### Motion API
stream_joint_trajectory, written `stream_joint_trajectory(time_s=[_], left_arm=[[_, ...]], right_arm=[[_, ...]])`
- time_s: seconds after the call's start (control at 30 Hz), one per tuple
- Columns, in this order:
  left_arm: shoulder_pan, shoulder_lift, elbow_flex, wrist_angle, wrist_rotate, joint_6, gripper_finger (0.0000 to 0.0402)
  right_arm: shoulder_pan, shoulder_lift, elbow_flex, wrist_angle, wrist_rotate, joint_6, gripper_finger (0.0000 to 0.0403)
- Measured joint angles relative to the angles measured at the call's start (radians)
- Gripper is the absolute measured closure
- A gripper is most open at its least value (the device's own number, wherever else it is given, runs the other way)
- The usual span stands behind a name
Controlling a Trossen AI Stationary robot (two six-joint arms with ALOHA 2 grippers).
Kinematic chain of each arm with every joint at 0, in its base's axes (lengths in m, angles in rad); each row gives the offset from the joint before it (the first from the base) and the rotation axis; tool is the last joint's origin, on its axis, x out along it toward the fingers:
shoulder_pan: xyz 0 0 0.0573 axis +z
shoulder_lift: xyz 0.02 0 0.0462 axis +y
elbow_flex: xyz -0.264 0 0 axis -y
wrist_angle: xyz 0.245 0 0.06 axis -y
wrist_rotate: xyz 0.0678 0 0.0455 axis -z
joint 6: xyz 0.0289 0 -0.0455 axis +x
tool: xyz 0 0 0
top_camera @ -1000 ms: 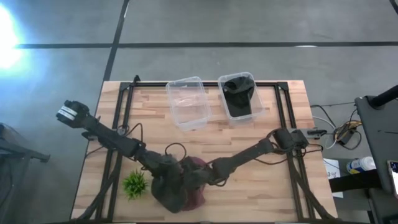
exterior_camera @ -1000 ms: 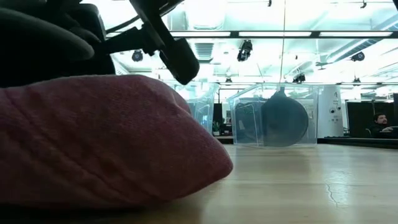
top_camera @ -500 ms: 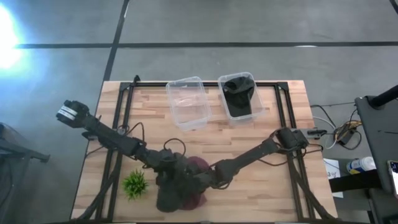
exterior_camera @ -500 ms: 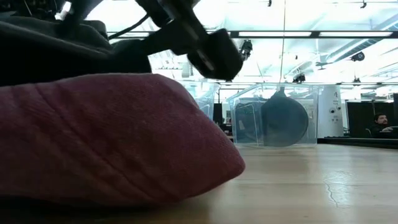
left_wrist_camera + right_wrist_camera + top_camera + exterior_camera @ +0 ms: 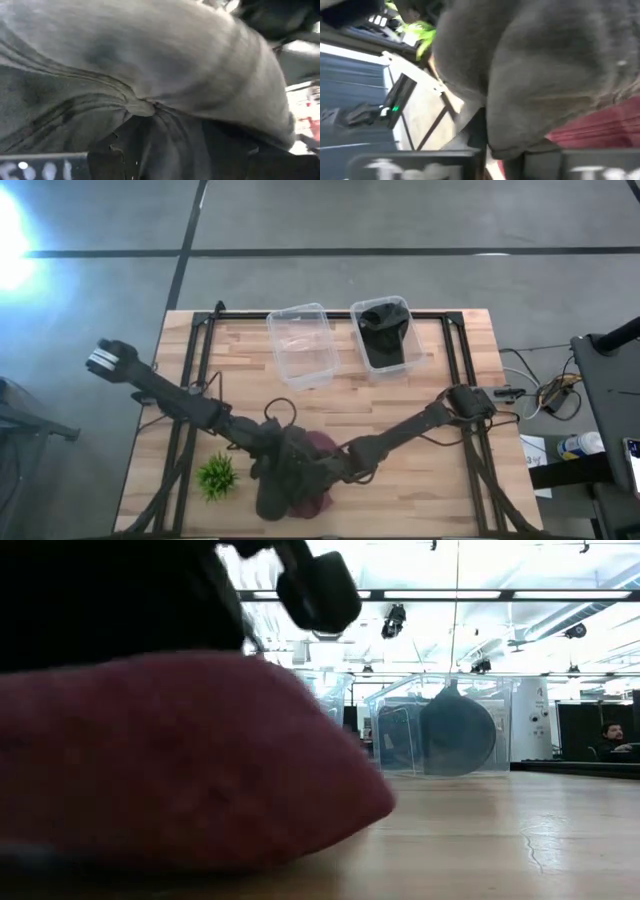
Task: Pick & Place hat
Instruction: Put the black cap into the right transparent bin
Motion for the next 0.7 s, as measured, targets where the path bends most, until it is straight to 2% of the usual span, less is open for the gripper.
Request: stream_joint_trajectory(time_s=[0.17, 0.3, 0.4, 0.57, 0.63, 0.7], left_arm=[[-0.011, -0.091, 0.055, -0.078, 0.001, -0.005, 0.0209], [-0.042, -0.19, 0.105, -0.24, -0.006, -0.017, 0.0209], [-0.058, -0.257, 0.135, -0.289, -0.037, -0.03, 0.0209], [-0.062, -0.344, 0.174, -0.286, -0.12, -0.016, 0.0209], [-0.062, -0.362, 0.181, -0.289, -0.164, 0.009, 0.0209], [-0.062, -0.376, 0.184, -0.289, -0.208, 0.026, 0.0209]], right_arm=[[0.038, -0.055, 0.0, -0.128, 0.04, -0.016, 0.0387], [0.093, -0.141, -0.002, -0.318, 0.153, -0.003, 0.0388], [0.136, -0.218, -0.002, -0.389, 0.306, -0.016, 0.0389], [0.18, -0.371, -0.001, -0.437, 0.663, -0.072, 0.0389], [0.192, -0.427, -0.001, -0.511, 0.825, -0.092, 0.0389], [0.189, -0.482, -0.001, -0.636, 0.935, -0.089, 0.0389]])
